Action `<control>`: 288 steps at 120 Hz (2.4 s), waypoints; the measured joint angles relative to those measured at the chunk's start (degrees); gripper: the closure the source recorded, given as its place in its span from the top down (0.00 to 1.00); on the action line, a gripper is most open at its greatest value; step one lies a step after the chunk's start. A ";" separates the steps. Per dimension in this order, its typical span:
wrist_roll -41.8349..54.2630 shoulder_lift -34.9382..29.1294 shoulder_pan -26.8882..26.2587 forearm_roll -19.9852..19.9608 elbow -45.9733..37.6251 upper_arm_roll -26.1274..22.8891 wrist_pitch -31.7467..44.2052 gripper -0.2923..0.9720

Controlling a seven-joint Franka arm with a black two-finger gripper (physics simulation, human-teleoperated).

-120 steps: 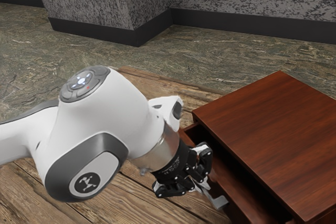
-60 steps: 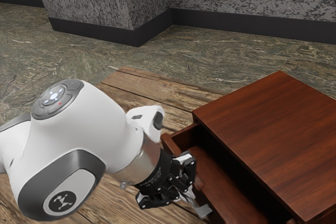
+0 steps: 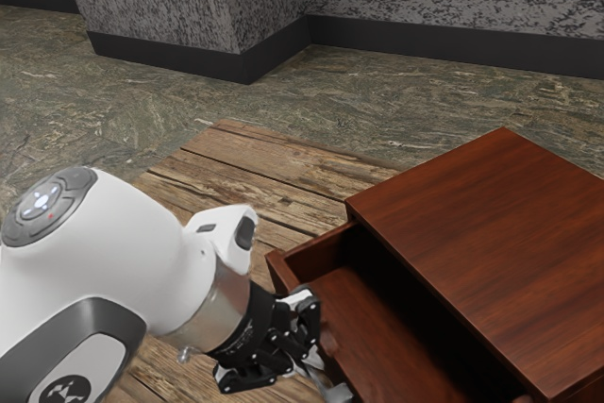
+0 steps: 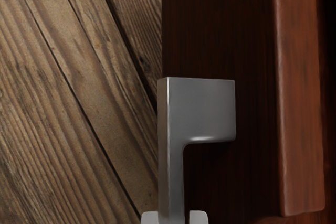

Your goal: Pull the drawer handle with one arm to open the drawer

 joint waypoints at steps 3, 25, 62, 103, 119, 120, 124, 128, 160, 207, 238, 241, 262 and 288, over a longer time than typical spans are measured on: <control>0.00 -0.37 0.00 -0.03 -0.27 0.04 0.00 0.15; 0.00 -2.07 0.02 -0.33 -1.65 0.14 -0.08 0.15; 0.00 -6.33 -0.03 -1.11 -4.57 0.36 -0.79 0.15; 0.00 -10.30 -0.06 -1.91 -6.98 0.34 -2.06 0.15; 0.00 -11.21 -0.05 -1.99 -7.45 0.37 -2.44 0.15; 0.00 -11.30 -0.05 -1.99 -7.55 0.37 -2.46 0.15; 0.00 -11.69 -0.06 -2.00 -7.90 0.37 -2.54 0.15; 0.00 -12.22 -0.06 -2.04 -8.17 0.37 -2.68 0.15; -0.02 -15.49 -0.12 -2.72 -9.84 0.37 -3.77 0.15; 0.00 -17.26 -0.22 -3.15 -10.38 0.37 -5.05 0.15; 0.05 -19.53 -0.68 -3.24 -10.78 0.99 -6.16 0.22; 0.07 -19.79 -0.71 -3.25 -10.79 1.09 -6.33 0.23; 0.16 -20.16 -0.76 -3.33 -9.07 1.82 -8.02 0.33; 0.02 -4.01 0.00 -0.57 12.16 7.54 -18.97 0.60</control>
